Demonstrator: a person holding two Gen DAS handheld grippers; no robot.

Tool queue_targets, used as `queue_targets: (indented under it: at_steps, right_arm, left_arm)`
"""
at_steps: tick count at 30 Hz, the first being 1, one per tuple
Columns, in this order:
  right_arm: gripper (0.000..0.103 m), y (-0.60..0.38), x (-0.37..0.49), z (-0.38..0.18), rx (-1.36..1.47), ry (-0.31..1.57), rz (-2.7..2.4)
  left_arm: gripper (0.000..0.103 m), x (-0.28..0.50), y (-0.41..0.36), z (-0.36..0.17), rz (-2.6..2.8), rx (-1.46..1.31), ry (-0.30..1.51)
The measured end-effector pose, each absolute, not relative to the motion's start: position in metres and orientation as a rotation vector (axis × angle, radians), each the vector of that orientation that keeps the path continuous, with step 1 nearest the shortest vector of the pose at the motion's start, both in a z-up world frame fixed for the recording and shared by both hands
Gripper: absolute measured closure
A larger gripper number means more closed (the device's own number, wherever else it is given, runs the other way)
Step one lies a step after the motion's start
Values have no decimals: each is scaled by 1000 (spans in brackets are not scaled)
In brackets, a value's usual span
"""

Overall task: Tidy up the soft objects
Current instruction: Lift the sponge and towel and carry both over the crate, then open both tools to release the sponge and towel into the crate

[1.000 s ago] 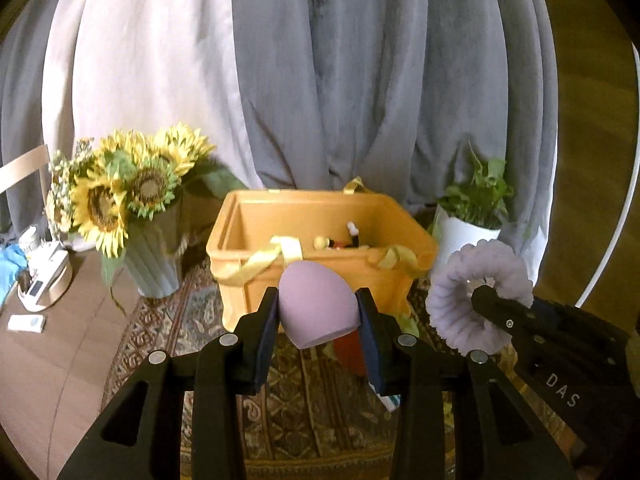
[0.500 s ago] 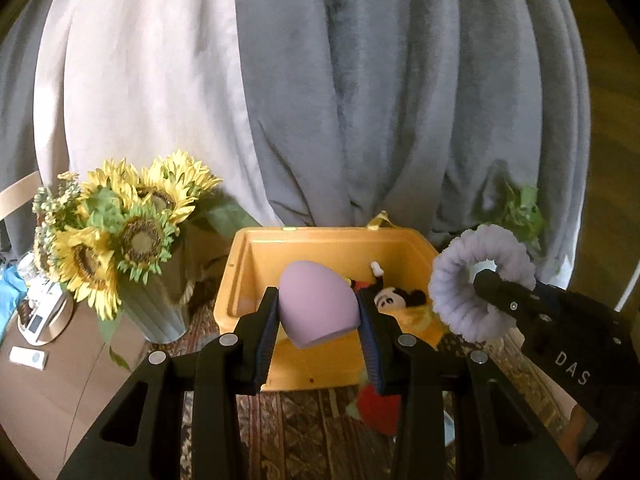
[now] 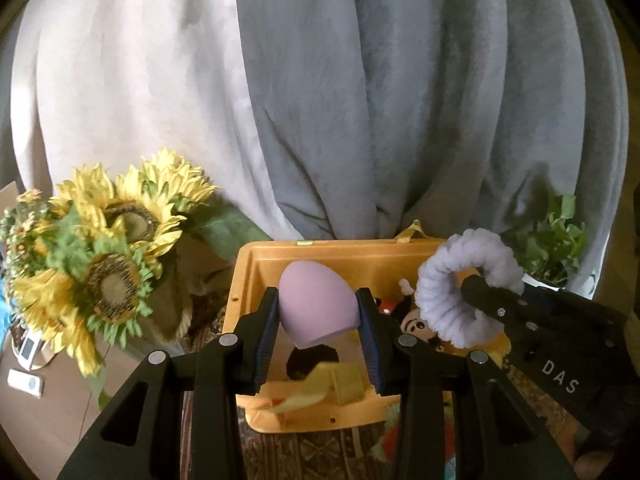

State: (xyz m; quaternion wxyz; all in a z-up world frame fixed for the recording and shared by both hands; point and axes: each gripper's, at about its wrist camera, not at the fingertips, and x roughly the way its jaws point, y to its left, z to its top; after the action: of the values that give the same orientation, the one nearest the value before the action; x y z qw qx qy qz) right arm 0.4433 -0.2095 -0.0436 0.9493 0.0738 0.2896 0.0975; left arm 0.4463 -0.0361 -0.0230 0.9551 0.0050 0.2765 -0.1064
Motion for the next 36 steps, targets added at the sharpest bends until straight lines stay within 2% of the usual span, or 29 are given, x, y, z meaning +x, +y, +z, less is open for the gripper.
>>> queue_targets:
  at_steps: [10, 11, 13, 14, 15, 20, 36]
  right_arm:
    - [77, -216, 500, -75, 199, 764, 230]
    - [74, -218, 504, -77, 208, 774, 230]
    - [59, -220, 514, -84, 227, 824, 247]
    - [49, -222, 518, -88, 247, 851, 259]
    - [46, -223, 520, -90, 257, 860, 260]
    - [46, -227, 524, -95, 242, 877, 227]
    - [46, -247, 472, -61, 228, 747, 91]
  left_arm:
    - [64, 497, -46, -43, -232, 38, 660]
    - [64, 502, -47, -46, -236, 41, 675]
    - [62, 510, -49, -51, -239, 42, 710]
    - [58, 514, -49, -54, -241, 40, 730]
    - [52, 517, -49, -57, -245, 34, 743]
    - [42, 518, -50, -63, -223, 48, 757]
    - [28, 467, -56, -37, -175, 100, 641]
